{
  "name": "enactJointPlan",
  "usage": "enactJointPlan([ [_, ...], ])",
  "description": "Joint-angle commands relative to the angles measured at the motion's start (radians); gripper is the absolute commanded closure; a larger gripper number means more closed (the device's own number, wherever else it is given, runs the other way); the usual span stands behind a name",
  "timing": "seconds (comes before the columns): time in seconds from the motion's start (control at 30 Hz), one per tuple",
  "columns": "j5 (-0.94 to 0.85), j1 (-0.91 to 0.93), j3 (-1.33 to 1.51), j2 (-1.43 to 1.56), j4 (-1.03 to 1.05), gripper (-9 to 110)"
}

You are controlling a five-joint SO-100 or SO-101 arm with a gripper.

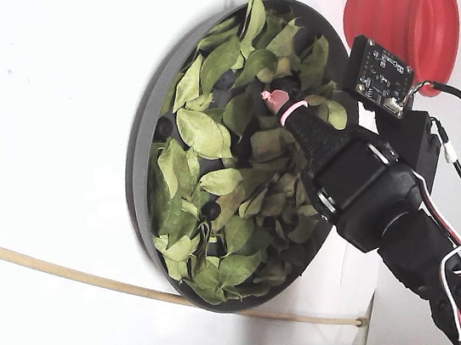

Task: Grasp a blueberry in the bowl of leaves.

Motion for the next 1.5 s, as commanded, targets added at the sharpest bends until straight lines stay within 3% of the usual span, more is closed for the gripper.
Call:
enactJointPlan([
  [0.0,-0.005,0.006,-0.044,0.043,-0.002,84],
  [1.47,-0.031,0.037,0.054,0.038,0.08,85],
])
